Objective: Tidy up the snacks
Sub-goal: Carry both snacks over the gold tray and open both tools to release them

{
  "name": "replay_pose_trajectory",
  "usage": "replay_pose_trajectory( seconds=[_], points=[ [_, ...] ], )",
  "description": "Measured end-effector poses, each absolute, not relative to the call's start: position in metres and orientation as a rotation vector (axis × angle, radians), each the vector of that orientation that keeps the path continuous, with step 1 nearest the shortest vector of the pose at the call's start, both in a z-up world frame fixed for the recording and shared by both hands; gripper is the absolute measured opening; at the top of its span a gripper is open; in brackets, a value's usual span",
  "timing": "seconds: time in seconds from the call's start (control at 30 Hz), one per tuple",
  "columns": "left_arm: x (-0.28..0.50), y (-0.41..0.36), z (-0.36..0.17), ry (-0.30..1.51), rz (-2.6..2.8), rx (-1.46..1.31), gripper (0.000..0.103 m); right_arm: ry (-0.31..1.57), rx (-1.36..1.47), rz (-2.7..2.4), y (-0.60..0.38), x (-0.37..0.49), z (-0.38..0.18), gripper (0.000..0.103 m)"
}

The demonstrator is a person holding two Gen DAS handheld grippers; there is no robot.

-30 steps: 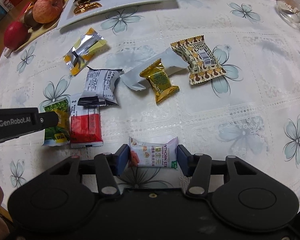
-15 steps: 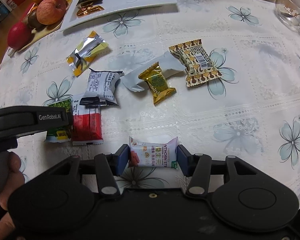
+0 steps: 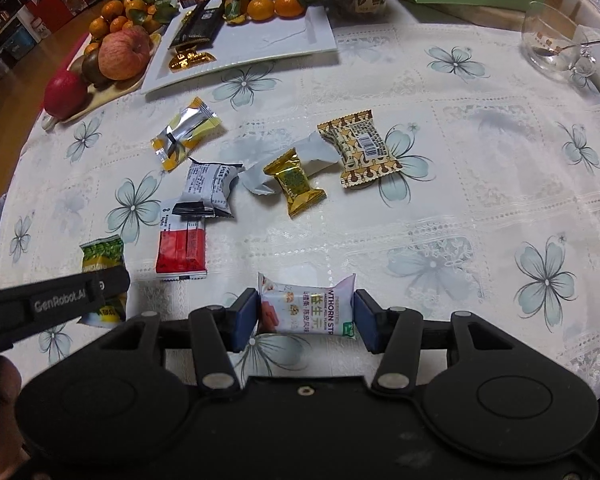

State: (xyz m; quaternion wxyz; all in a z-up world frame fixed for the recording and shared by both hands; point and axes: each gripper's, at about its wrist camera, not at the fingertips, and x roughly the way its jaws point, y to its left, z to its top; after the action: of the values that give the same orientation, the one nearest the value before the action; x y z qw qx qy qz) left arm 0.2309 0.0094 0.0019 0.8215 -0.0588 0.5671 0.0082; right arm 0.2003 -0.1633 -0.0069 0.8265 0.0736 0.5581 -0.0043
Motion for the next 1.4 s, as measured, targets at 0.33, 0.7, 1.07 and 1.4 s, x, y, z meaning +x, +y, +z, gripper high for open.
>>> replay_pose_trajectory(
  seconds=[0.33,0.7,1.07,1.4],
  points=[
    [0.119,0.002,0.020,1.066,0.010,-0.100,0.036,0.955,0.095,0.007,-0.177,0.089,0.029,0.054],
    [0.028,-0.006,0.014,1.019,0.010,-0.063,0.036,0.934,0.213,-0.008,-0.193,-0.013,0.018,0.054],
    [-0.022,-0.017,0.008,1.027,-0.013,-0.046,0.036,0.925,0.254,-0.002,-0.192,-0.077,0.006,0.054],
    [-0.041,-0.006,0.001,1.073,0.030,-0.097,0.036,0.886,0.155,0.082,-0.172,-0.107,0.008,0.054]
  ],
)
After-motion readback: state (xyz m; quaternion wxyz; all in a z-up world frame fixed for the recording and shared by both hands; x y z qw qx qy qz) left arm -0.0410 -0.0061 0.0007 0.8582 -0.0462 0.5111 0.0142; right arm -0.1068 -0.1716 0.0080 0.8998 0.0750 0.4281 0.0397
